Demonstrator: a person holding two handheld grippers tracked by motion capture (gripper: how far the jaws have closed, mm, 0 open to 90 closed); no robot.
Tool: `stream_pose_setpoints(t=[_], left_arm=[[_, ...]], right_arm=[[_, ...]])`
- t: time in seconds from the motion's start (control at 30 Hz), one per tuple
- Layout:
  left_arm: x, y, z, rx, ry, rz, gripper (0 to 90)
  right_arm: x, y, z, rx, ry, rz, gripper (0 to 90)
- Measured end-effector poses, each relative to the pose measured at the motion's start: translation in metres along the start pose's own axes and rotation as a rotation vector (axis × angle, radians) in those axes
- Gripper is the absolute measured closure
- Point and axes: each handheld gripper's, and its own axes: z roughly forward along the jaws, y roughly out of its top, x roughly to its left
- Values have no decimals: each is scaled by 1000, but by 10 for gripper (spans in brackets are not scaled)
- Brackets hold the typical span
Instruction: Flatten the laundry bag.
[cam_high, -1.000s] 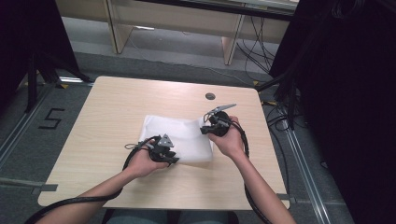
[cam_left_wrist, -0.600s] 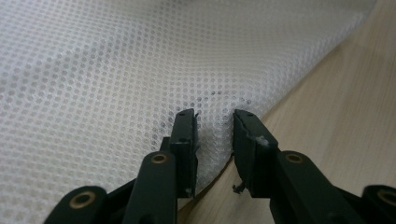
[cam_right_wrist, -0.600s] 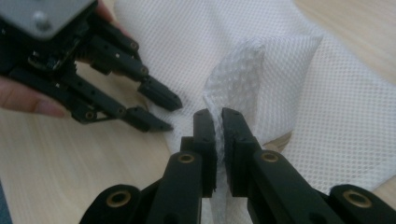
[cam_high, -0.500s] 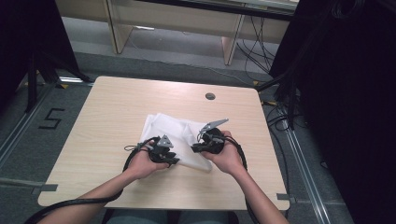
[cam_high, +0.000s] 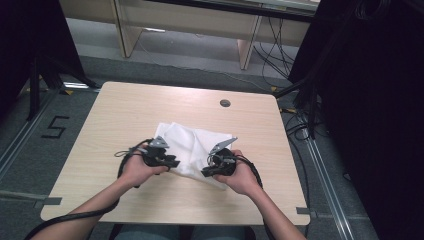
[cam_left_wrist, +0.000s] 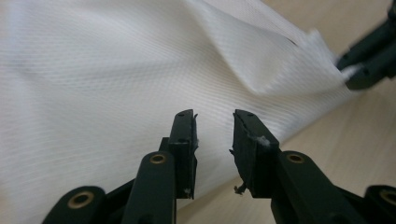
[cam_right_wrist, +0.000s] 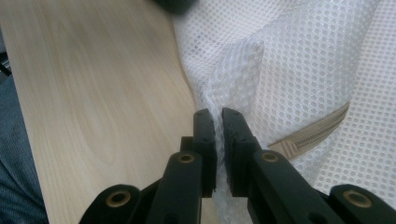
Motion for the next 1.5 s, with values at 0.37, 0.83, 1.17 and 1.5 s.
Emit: stream_pose_setpoints(t=[0.37,0.83,1.17,1.5], left_arm=[[47,-14,-38,-101,110,-182,516],[48,-12,8,56,80,-108,513],[42,-15,13,88,106,-35,547],[42,-16,14,87,109,-31,547]], right_arm=[[6,-9,7,48,32,-39,851],[20,-15,12,112,36,-76,794],[33,1,-7,64,61,-50,481],[29,25,-15,-6,32,-7,435]])
